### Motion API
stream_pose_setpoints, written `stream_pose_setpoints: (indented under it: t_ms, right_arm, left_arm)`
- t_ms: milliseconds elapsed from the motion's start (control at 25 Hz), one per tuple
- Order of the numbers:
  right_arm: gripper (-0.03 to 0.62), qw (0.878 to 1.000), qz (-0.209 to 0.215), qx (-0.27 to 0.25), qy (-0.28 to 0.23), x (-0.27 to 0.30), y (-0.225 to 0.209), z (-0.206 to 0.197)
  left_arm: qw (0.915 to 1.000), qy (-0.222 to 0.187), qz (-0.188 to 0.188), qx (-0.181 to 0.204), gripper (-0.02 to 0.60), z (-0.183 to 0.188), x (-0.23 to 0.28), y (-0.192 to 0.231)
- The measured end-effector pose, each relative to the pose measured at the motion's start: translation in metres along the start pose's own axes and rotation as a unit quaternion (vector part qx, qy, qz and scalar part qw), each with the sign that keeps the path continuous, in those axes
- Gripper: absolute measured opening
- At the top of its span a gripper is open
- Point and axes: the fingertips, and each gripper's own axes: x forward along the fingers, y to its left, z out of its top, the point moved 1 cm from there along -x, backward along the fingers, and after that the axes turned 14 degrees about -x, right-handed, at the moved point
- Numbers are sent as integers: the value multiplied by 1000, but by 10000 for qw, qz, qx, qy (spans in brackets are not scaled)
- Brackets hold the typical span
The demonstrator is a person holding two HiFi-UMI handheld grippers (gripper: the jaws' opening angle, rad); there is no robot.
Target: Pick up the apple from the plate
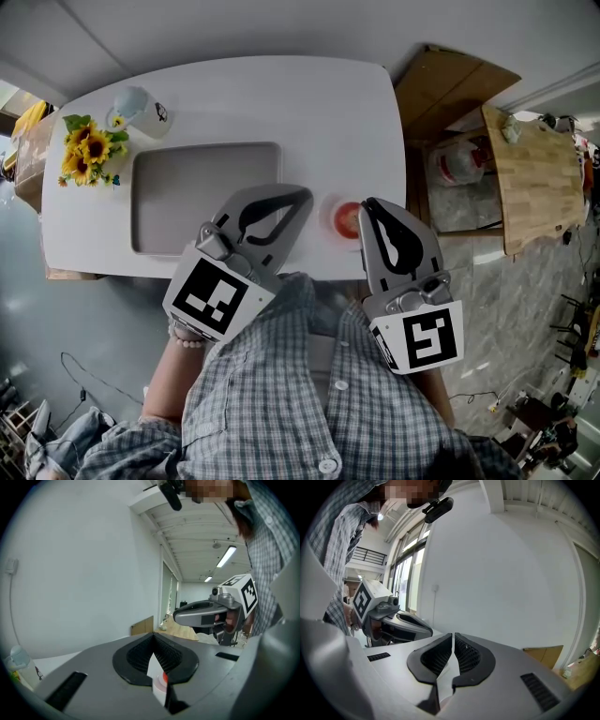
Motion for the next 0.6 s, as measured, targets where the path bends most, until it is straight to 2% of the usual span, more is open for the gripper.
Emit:
stream_pose_setpoints:
  t_ms: [600]
  right_arm:
    - [32, 10000, 65, 68, 18, 3, 4, -4]
  left_arm:
    - [10000, 52, -32, 24, 11, -4, 4, -1]
